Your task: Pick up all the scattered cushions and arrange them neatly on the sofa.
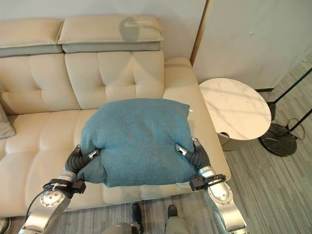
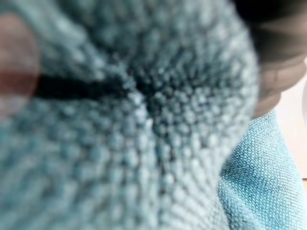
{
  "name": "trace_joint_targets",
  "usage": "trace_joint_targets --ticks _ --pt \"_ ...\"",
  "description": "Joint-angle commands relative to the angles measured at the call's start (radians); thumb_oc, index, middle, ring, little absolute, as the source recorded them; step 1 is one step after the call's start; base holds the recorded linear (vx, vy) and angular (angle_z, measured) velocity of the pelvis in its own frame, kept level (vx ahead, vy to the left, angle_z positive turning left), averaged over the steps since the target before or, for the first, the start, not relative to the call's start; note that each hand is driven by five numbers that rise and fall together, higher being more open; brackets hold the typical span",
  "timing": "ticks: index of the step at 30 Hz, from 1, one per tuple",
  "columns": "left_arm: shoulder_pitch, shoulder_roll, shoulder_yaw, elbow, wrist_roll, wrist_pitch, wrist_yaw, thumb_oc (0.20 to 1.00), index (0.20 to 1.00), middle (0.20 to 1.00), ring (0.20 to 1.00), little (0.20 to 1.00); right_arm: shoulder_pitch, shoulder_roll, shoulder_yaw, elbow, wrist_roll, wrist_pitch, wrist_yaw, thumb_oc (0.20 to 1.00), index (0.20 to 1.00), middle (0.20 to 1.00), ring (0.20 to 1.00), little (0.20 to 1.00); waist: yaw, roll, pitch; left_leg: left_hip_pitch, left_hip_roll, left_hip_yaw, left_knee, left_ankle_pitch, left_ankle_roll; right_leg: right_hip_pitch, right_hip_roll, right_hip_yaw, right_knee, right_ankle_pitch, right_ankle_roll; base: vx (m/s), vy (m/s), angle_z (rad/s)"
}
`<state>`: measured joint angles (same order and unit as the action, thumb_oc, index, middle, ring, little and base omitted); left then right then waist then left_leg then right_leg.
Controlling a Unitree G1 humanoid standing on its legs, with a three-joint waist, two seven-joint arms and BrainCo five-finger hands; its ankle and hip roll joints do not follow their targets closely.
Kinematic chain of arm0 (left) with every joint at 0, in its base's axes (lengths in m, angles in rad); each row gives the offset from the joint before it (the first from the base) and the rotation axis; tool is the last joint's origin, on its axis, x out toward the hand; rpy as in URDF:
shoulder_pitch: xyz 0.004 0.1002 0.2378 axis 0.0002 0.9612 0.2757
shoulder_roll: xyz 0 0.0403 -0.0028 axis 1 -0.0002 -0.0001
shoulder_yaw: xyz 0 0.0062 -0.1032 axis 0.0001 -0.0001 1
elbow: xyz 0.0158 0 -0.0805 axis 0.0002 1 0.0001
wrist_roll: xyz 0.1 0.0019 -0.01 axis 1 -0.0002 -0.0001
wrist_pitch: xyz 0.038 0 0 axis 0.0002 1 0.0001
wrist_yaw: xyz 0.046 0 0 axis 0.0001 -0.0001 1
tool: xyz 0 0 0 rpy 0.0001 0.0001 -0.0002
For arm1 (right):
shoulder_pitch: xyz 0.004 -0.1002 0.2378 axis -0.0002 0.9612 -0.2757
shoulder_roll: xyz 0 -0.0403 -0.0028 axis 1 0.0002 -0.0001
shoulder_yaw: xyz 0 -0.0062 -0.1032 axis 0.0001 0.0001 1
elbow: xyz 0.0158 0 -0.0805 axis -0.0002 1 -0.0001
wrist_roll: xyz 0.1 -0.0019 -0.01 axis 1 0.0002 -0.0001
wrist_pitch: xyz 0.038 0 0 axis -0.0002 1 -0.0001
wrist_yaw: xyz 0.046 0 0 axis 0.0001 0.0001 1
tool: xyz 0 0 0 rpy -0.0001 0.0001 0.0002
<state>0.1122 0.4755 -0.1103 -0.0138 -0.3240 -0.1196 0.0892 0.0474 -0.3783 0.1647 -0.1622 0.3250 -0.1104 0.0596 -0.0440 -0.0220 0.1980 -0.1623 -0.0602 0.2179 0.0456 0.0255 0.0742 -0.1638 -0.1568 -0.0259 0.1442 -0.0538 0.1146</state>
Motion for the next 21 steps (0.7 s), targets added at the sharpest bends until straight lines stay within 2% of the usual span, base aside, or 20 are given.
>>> trace_joint_targets --ticks 1,4,6,7,10,13,15,16,20,21 --pt "-0.148 -0.01 0.022 -0.056 0.031 -0.147 0.054 0.2 0.2 0.2 0.2 0.2 -0.241 0.026 0.073 -0.039 0.025 -0.153 -0.023 0.2 0.2 0.2 0.2 0.2 0.025 0.005 -0.016 -0.005 0.061 -0.078 0.077 -0.116 -0.098 -0.039 0.012 -0.013 -0.015 0.031 0.01 -0.12 -0.065 0.21" --pt "-0.206 -0.008 0.008 -0.035 0.025 -0.162 0.081 0.2 0.2 0.2 0.2 0.2 -0.326 0.047 0.102 -0.012 0.024 -0.161 -0.056 0.2 0.2 0.2 0.2 0.2 0.037 0.017 -0.015 -0.043 0.06 -0.083 0.068 -0.103 -0.099 -0.076 0.012 -0.016 -0.027 0.046 0.005 -0.1 -0.054 0.16" --pt "-0.463 0.028 -0.051 0.071 0.02 -0.217 0.206 0.2 0.2 0.2 0.2 0.2 -0.653 0.065 0.173 0.101 -0.08 -0.188 -0.202 0.2 0.2 0.2 0.2 0.2 0.064 0.052 0.011 -0.15 0.054 -0.094 0.05 -0.061 -0.108 -0.191 0.008 -0.005 -0.031 0.068 0.002 -0.19 -0.068 0.17" --pt "-0.469 0.028 -0.052 0.075 0.019 -0.218 0.206 0.2 0.2 0.2 0.2 0.2 -0.658 0.066 0.172 0.104 -0.08 -0.189 -0.202 0.2 0.2 0.2 0.2 0.2 0.065 0.05 0.009 -0.158 0.054 -0.093 0.048 -0.056 -0.107 -0.199 0.008 -0.004 -0.032 0.073 0.002 -0.15 -0.017 0.08" --pt "-0.773 0.081 -0.142 0.237 0.034 -0.248 0.312 0.2 0.2 0.2 0.2 0.2 -0.968 0.087 0.208 0.278 -0.159 -0.198 -0.341 0.2 0.2 0.2 0.2 0.2 0.083 0.072 0.025 -0.225 0.046 -0.101 0.042 -0.028 -0.112 -0.274 0.014 0.004 -0.018 0.087 0.004 -0.09 -0.004 0.04" --pt "-1.093 0.104 -0.256 0.445 0.017 -0.261 0.376 0.2 0.2 0.2 0.2 0.2 -1.255 0.104 0.245 0.493 -0.201 -0.192 -0.456 0.2 0.2 0.2 0.2 0.2 0.099 0.093 0.045 -0.266 0.042 -0.118 0.031 -0.004 -0.119 -0.315 0.016 0.006 -0.012 0.091 0.012 -0.07 -0.013 0.02" --pt "-1.34 0.105 -0.333 0.634 -0.032 -0.263 0.391 0.2 0.2 0.2 0.2 0.2 -1.482 0.081 0.277 0.664 -0.201 -0.183 -0.528 0.2 0.2 0.2 0.2 0.2 0.111 0.112 0.065 -0.3 0.039 -0.134 -0.005 0.032 -0.131 -0.352 0.017 0.003 -0.016 0.097 0.021 -0.06 -0.002 0.02" --pt "-1.352 0.105 -0.338 0.643 -0.036 -0.266 0.389 0.2 0.2 0.2 0.2 0.2 -1.491 0.078 0.276 0.67 -0.2 -0.185 -0.528 0.2 0.2 0.2 0.2 0.2 0.113 0.111 0.069 -0.3 0.039 -0.134 -0.006 0.034 -0.131 -0.354 0.017 0.003 -0.016 0.097 0.021 -0.04 -0.001 0.06" --pt "-1.619 0.108 -0.43 0.933 -0.102 -0.232 0.366 0.2 0.2 0.2 0.2 0.2 -1.684 0.005 0.35 0.854 -0.177 -0.172 -0.591 0.2 0.2 0.2 0.2 0.2 0.112 0.137 0.088 -0.336 0.037 -0.149 -0.072 0.09 -0.148 -0.404 0.016 0.001 -0.025 0.108 0.033 -0.03 -0.003 0.11" --pt "-1.682 0.115 -0.454 1.0 -0.113 -0.224 0.351 0.583 0.583 0.583 0.583 0.583 -1.719 -0.015 0.37 0.892 -0.171 -0.17 -0.596 0.2 0.2 0.2 0.2 0.2 0.111 0.141 0.097 -0.345 0.035 -0.154 -0.088 0.103 -0.15 -0.417 0.017 0.0 -0.025 0.109 0.033 -0.03 -0.012 0.14"
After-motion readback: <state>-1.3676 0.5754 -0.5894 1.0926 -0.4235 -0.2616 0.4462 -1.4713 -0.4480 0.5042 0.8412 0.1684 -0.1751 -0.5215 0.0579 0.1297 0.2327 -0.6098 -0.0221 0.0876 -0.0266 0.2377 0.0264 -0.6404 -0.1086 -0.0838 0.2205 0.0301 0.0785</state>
